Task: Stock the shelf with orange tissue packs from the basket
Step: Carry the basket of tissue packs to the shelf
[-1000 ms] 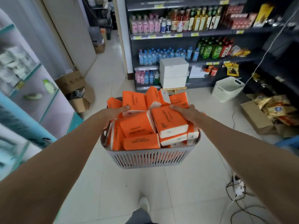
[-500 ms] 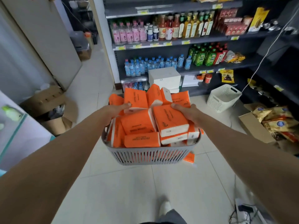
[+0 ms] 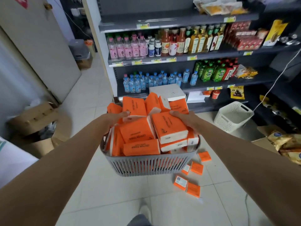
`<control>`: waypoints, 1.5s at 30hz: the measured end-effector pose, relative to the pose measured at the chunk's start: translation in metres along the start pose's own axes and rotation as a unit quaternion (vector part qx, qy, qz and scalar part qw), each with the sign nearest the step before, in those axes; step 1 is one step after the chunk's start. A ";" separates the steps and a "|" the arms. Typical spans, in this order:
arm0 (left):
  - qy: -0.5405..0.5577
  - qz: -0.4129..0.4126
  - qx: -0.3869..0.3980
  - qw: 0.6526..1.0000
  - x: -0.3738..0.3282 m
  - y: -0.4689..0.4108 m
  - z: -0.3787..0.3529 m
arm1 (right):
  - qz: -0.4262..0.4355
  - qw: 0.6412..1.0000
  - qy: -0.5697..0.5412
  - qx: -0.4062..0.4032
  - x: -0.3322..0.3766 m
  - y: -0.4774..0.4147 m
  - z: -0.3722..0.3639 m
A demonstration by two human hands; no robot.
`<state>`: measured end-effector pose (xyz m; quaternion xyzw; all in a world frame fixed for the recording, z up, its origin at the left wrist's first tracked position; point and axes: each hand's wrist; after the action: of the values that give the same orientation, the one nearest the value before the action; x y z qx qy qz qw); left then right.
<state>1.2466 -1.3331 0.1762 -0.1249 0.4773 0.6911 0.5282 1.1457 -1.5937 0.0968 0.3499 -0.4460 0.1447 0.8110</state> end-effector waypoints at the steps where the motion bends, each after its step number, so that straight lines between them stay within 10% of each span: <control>1: 0.003 -0.004 0.006 1.000 -0.010 -0.012 -0.002 | 0.002 1.000 0.001 -0.005 0.009 -0.009 -0.002; 45: 0.033 0.035 0.052 0.997 -0.371 -0.403 -0.184 | -0.032 0.996 0.072 -0.050 0.263 -0.486 -0.006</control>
<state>1.6801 -1.7112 0.1203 -0.1028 0.5339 0.6790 0.4933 1.5629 -1.9564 0.0984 0.3120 -0.3818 0.1213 0.8615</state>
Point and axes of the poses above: each hand's wrist, its own y-axis away from the middle knuckle, its own z-axis out of the back of the hand, x = y × z, and after that the axes turned 15 degrees about -x, right-handed
